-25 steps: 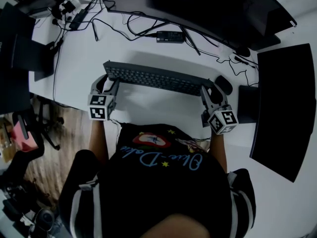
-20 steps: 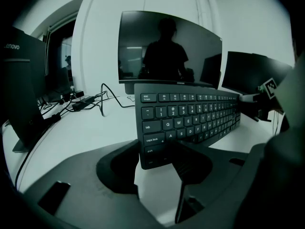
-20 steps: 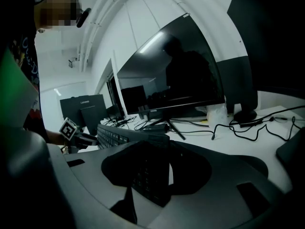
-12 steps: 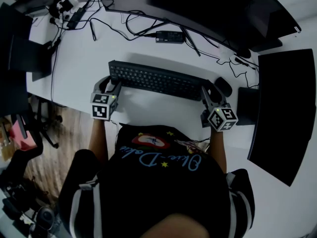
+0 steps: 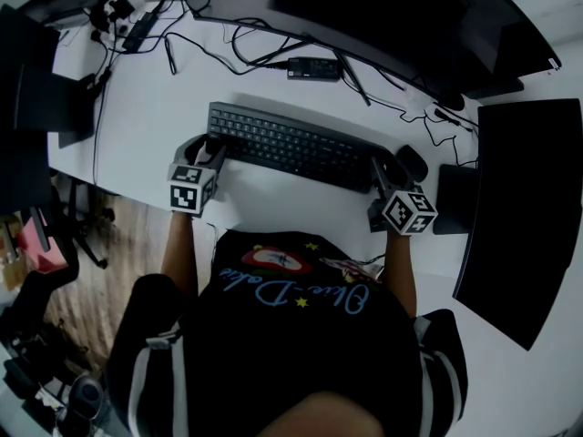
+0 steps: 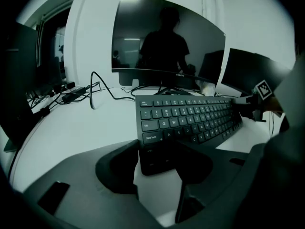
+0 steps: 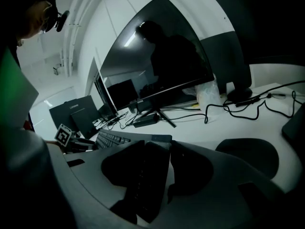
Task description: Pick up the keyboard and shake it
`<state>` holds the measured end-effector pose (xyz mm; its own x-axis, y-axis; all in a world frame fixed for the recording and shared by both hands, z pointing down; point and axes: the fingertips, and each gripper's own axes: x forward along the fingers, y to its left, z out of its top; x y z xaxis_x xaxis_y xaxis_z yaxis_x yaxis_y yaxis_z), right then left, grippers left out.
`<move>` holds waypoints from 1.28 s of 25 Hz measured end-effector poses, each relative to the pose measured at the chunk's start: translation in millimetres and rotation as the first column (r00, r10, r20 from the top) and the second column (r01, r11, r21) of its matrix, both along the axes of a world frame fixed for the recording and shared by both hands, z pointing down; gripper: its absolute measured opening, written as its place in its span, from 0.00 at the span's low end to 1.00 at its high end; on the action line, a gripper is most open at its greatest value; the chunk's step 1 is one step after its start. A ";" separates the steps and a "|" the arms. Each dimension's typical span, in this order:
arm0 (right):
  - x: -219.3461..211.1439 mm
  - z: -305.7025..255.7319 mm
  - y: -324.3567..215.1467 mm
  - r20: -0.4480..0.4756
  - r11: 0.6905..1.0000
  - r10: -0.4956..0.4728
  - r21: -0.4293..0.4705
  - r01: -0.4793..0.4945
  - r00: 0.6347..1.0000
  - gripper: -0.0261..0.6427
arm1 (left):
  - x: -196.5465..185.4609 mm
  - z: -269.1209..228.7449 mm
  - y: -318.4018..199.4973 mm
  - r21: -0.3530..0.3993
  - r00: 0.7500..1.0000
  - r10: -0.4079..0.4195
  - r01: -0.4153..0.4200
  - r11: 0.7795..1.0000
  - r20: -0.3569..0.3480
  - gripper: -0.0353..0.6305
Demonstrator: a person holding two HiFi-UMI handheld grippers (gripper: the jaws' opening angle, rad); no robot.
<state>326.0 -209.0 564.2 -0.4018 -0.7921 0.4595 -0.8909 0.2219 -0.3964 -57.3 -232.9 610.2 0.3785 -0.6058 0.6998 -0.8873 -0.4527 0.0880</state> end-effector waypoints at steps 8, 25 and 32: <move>3.4 23.0 -3.6 -0.002 0.998 0.020 -0.062 -0.020 1.000 0.26 | 0.5 4.6 -3.6 -0.019 1.000 -0.009 0.009 1.000 0.008 0.33; 5.3 39.3 -12.1 -0.087 0.982 0.035 -0.184 -0.050 0.996 0.28 | -0.5 6.0 -5.7 -0.026 0.999 -0.043 0.043 0.999 -0.011 0.33; 6.8 39.3 -12.9 -0.133 0.988 0.034 -0.145 -0.054 0.991 0.30 | -0.6 7.0 -5.1 -0.012 0.998 -0.055 0.055 0.998 -0.039 0.33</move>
